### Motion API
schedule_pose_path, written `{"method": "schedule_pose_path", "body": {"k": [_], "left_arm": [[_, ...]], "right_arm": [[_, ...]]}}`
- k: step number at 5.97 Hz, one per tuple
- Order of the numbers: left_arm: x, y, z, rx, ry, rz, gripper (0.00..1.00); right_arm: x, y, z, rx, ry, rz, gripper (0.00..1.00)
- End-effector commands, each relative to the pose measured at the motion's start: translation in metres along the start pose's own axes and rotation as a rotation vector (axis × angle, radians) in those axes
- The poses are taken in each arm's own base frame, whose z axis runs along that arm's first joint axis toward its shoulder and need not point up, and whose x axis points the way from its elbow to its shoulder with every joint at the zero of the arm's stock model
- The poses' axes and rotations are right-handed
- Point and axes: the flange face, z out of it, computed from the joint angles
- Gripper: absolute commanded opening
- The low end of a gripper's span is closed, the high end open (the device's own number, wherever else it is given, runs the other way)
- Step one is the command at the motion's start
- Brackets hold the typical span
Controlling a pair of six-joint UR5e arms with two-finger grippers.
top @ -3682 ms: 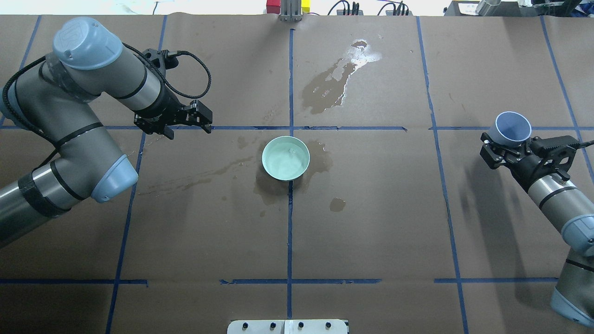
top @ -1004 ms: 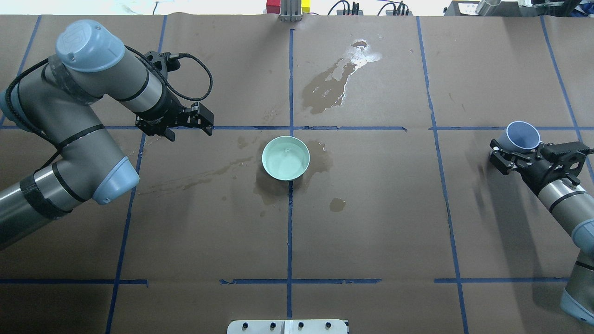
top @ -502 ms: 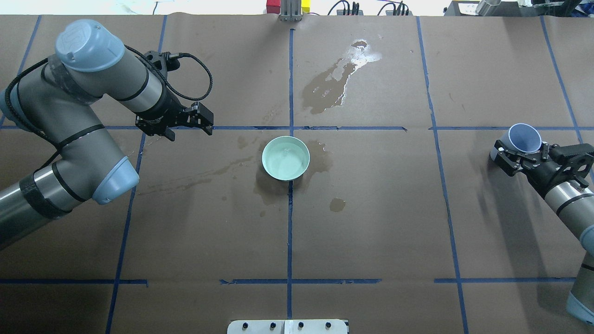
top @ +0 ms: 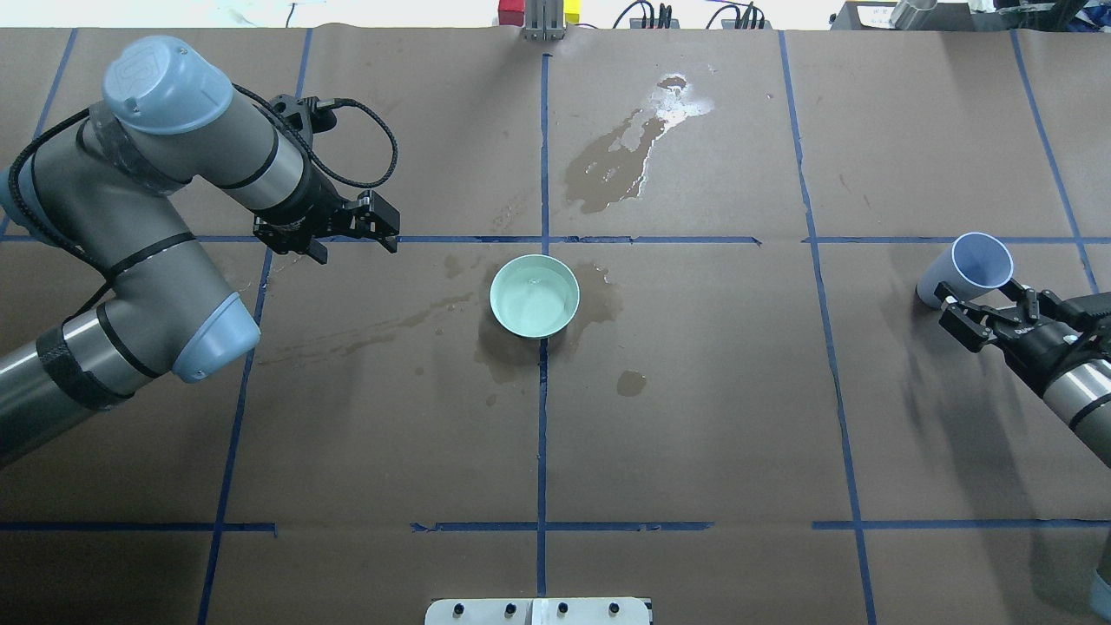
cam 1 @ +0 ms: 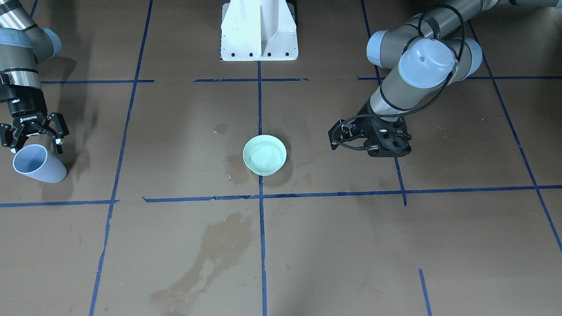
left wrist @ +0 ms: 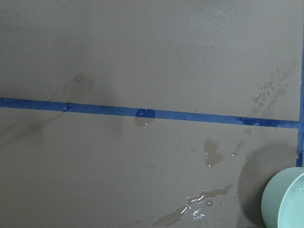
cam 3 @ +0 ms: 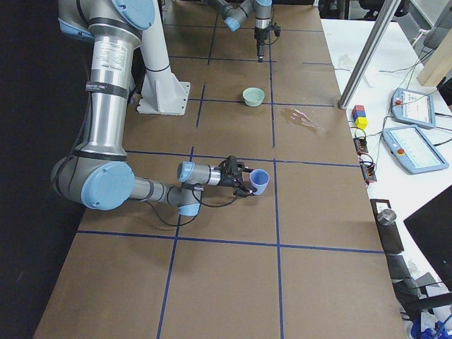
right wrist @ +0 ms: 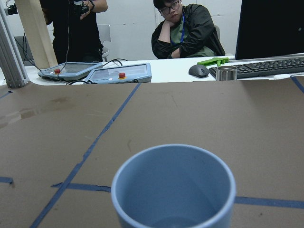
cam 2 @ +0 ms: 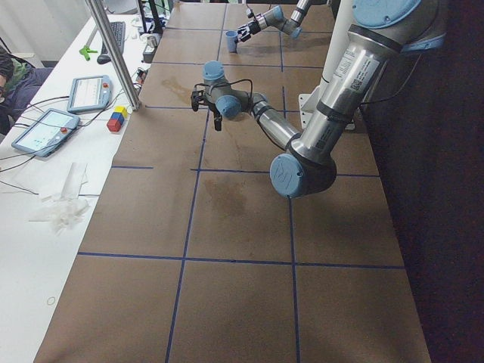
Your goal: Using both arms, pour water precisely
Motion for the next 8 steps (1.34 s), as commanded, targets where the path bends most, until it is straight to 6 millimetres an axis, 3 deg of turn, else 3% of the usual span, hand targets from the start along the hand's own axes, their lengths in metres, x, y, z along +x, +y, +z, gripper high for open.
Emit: {"method": "schedule_pose_path", "body": {"k": [1,3,4,6,8], "left_arm": [[0.002,0.001,-0.003,0.004,0.005,-0.001,1.00],[0.004,0.002,-0.004,0.006,0.008,-0.013,1.00],[0.005,0.001,-0.004,0.022,0.003,-0.014,1.00],[0.019,0.015,0.010,0.026,-0.005,-0.037,1.00],[0.048,0.027,0.016,0.035,0.006,-0.064,1.00]], "right_arm": [[0.027,0.002,-0.042,-0.030,-0.091,0.040,1.00],[0.050,-0.009,-0.077,-0.070,-0.152,0.052,1.00],[0.068,-0.020,-0.078,-0.126,-0.153,0.044,1.00],[0.123,-0.098,-0.056,-0.261,-0.111,0.074,1.00],[0.172,-0.177,-0.031,-0.414,-0.054,0.007,1.00]]}}
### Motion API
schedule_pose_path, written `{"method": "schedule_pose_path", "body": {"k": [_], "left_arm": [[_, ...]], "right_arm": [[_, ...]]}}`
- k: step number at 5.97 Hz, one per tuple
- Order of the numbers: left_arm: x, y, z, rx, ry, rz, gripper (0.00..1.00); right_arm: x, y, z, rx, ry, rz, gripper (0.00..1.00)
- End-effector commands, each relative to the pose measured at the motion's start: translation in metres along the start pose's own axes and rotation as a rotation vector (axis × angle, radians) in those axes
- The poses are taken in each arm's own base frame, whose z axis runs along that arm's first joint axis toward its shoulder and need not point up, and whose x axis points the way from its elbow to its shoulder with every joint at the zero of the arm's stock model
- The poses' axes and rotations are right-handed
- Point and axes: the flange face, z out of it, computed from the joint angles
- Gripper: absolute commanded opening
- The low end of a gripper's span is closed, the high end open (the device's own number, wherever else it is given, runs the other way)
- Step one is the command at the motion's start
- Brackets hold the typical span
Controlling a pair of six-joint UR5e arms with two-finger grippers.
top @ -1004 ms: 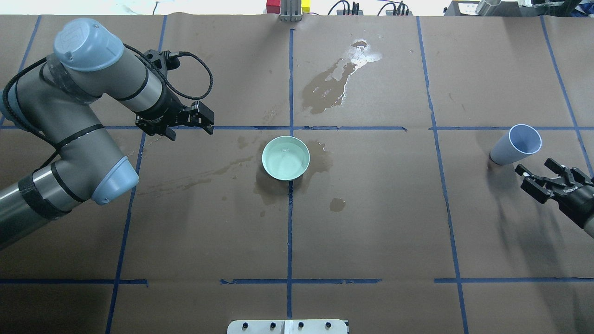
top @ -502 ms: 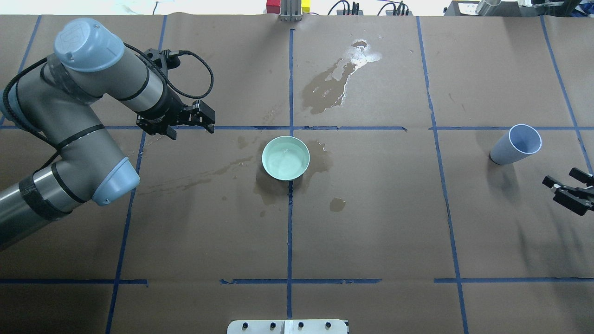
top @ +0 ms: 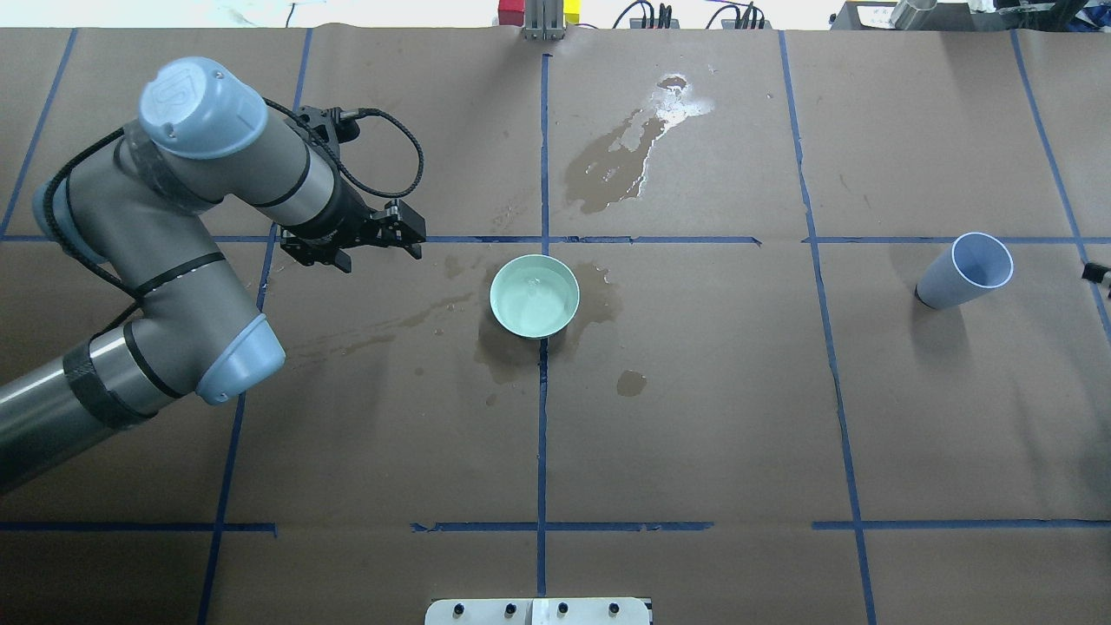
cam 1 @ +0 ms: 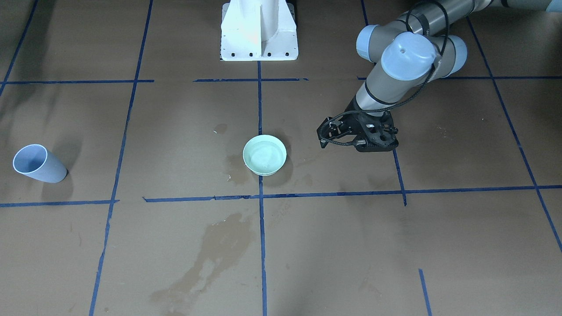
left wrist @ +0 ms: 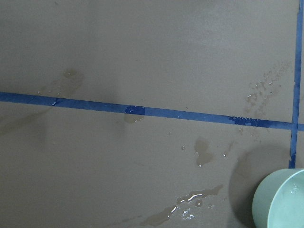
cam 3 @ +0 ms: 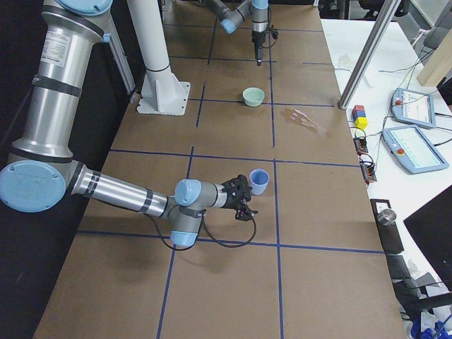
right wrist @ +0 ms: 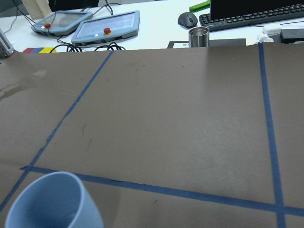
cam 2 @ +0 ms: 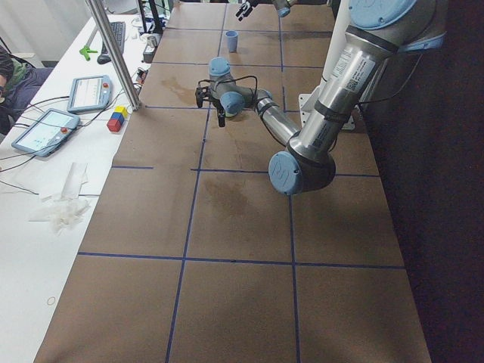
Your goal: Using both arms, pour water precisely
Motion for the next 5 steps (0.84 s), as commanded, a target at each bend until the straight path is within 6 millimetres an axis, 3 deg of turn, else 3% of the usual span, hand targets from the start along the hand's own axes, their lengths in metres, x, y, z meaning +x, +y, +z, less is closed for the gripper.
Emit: {"method": "schedule_pose_path", "body": {"k": [1,2,3,5], "left_arm": [[0.030,0.007,0.000,0.028,0.015,-0.033,1.00],[0.037,0.017,0.010,0.024,0.009,-0.047,1.00],[0.048,0.020,0.010,0.036,0.015,-0.050,1.00],[0.057,0.030,0.024,0.061,0.002,-0.075,1.00]], "right_arm": [[0.049,-0.079,-0.019,-0.198,0.008,0.017,1.00],[0.060,-0.125,-0.023,-0.280,-0.031,0.021,1.00],[0.068,-0.134,-0.025,-0.355,-0.020,-0.008,1.00],[0.053,-0.146,-0.030,-0.515,0.001,-0.018,1.00]]}}
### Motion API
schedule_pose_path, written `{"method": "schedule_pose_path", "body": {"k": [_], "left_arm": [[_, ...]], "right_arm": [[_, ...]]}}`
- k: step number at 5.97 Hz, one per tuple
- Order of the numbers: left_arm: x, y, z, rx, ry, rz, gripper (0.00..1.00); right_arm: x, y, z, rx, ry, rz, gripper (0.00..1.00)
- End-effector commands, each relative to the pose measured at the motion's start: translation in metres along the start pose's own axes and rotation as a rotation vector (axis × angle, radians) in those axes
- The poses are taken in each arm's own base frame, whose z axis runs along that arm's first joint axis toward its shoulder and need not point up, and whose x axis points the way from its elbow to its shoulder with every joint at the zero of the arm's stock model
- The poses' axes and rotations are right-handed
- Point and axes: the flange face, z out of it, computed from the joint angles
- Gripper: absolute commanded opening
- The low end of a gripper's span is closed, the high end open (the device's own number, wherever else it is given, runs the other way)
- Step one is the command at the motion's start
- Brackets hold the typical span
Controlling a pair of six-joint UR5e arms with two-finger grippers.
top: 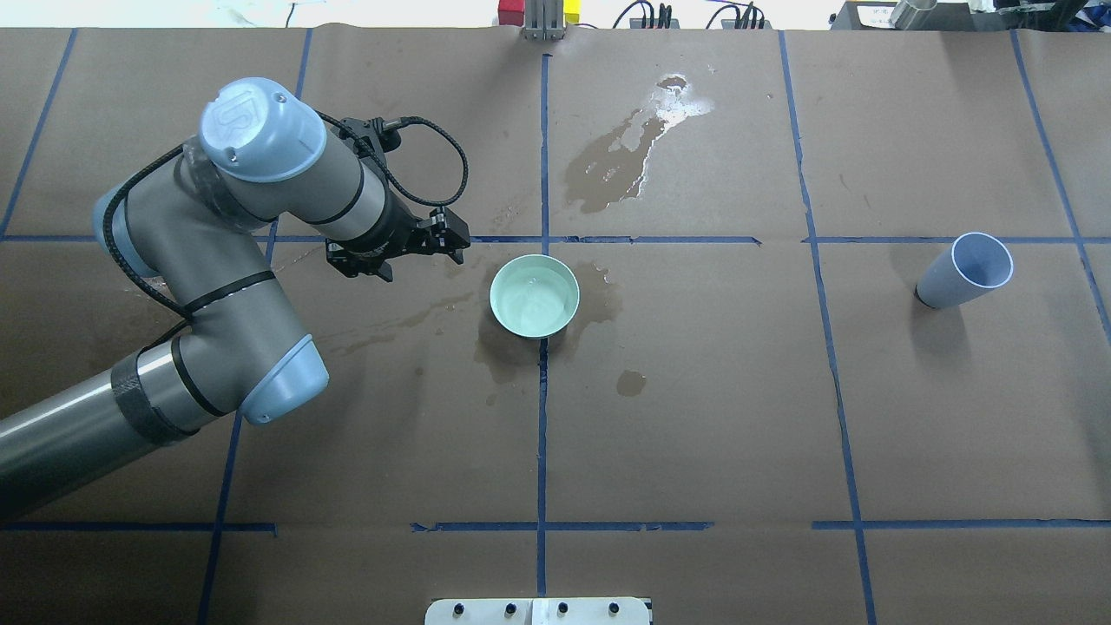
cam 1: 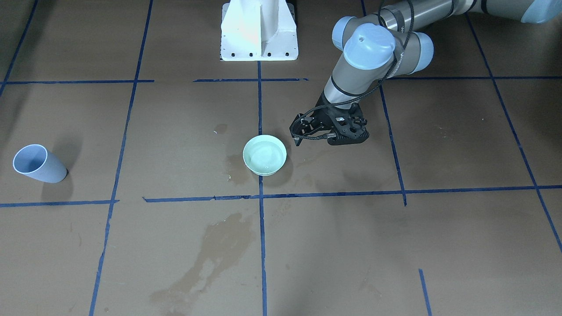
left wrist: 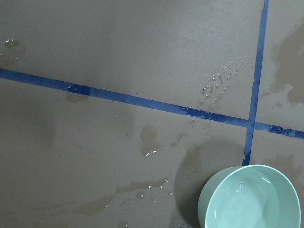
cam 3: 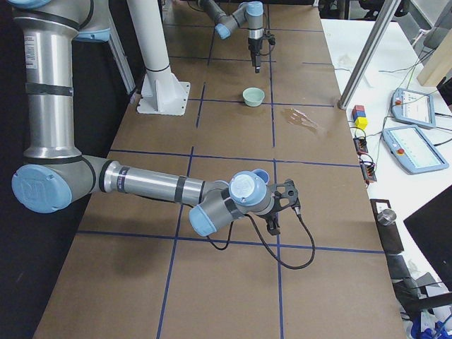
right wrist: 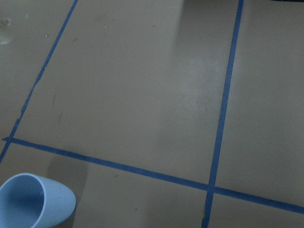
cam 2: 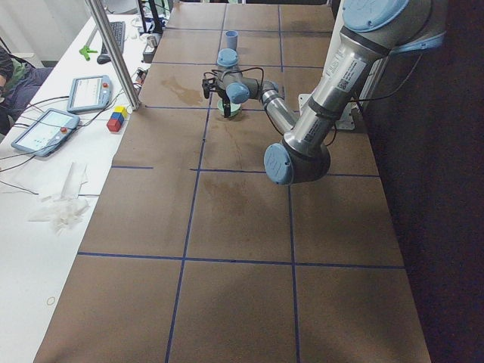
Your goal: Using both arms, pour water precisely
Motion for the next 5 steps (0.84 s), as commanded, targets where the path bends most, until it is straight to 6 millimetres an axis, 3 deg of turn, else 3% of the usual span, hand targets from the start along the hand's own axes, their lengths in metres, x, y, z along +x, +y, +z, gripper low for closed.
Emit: {"method": "schedule_pose_path", "body": {"k": [1,2,3,5], "left_arm": [[0.006,0.008,0.009,0.006,-0.007,-0.002,1.00],[0.005,0.010,0.013,0.001,-0.012,-0.011,1.00],[0.007,0.012,0.019,-0.003,-0.020,-0.025,1.00],[0.029,0.036,0.049,0.032,-0.038,-0.062,1.00]], "right_arm": [[0.006,0.003,-0.003,-0.170,0.059,-0.067,1.00],[0.012,0.011,0.002,-0.245,0.083,-0.035,1.00],[0.021,0.037,-0.006,-0.258,0.153,-0.026,1.00],[0.018,0.048,-0.008,-0.258,0.141,-0.008,1.00]]}}
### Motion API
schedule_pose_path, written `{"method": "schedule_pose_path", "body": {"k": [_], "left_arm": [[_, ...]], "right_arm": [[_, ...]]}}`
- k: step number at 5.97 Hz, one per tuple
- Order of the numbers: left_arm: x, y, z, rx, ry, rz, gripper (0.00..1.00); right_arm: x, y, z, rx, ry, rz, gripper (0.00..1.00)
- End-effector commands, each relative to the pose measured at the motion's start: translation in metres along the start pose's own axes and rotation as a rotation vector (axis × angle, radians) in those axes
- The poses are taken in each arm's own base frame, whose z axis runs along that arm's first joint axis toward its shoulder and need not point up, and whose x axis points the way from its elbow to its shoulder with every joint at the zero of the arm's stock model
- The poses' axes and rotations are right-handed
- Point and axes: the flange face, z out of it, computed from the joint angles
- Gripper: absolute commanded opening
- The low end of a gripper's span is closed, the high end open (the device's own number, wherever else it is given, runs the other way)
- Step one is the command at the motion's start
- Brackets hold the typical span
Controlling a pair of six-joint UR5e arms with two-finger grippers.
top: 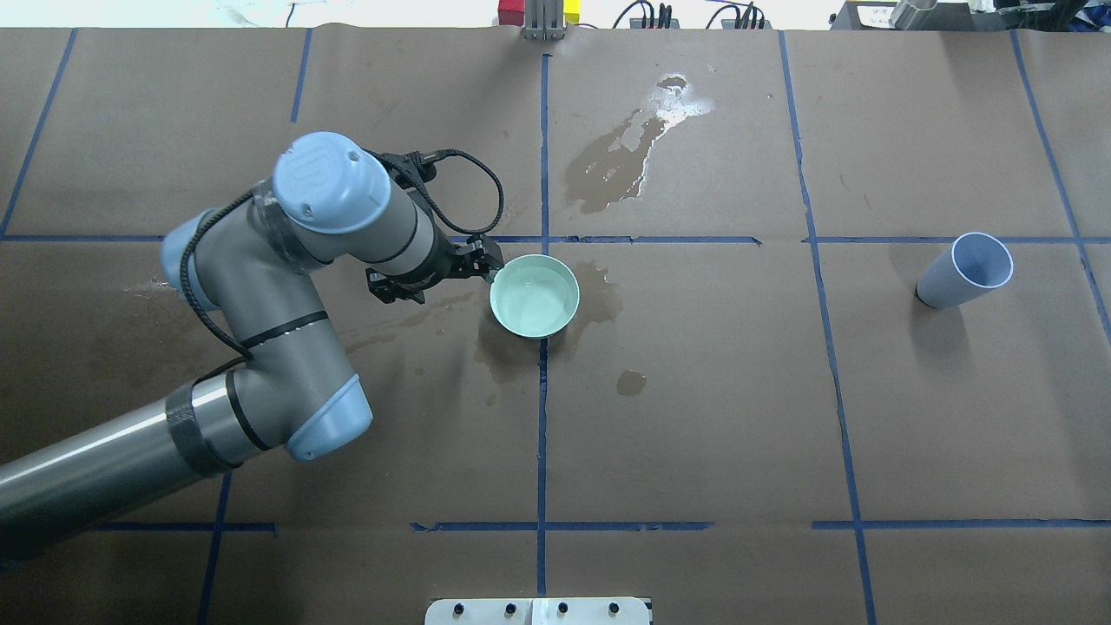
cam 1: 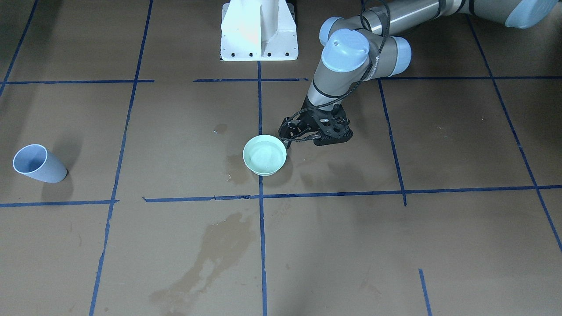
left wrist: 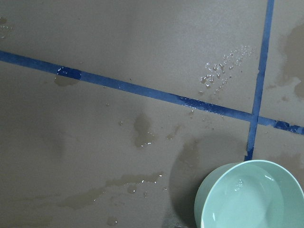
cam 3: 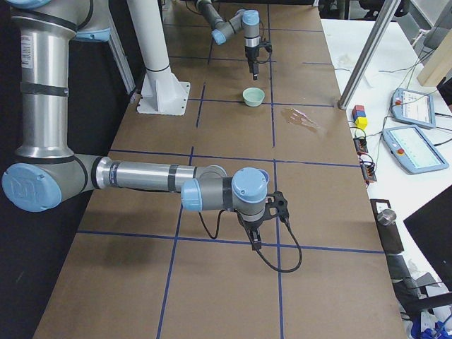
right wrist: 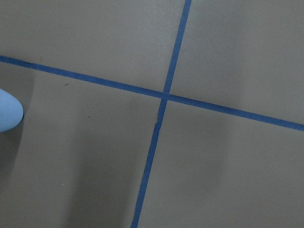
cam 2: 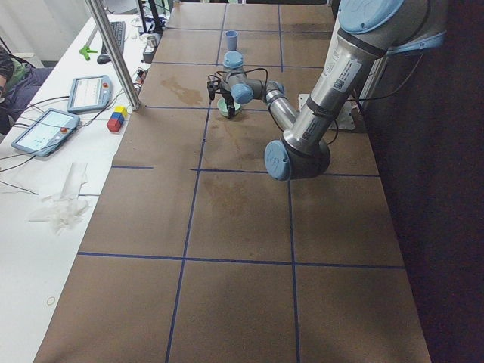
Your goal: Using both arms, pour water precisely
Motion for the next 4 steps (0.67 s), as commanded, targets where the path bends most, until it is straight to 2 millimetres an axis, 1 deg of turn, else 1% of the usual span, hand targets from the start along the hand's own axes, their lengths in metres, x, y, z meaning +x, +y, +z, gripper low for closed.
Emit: {"method": "schedule_pose_path", "body": {"k": [1,2,3,4], "left_arm": [[0.015,0.022,0.021,0.015,-0.014,-0.022,1.00],[0.026,0.030,0.039,0.033,-0.020,-0.026,1.00],[0.029,0.028,0.048,0.033,-0.015,-0.024,0.95],[0.027,0.026,0.054,0.033,-0.021,-0.025,0.80]], "right_arm": [[0.000,0.008,0.001,-0.004,0.000,0.008,1.00],[0.000,0.011,0.001,-0.006,-0.002,0.006,1.00],[0.000,0.011,0.001,-0.006,-0.002,0.006,1.00],[0.000,0.011,0.001,-0.006,-0.002,0.006,1.00]]}}
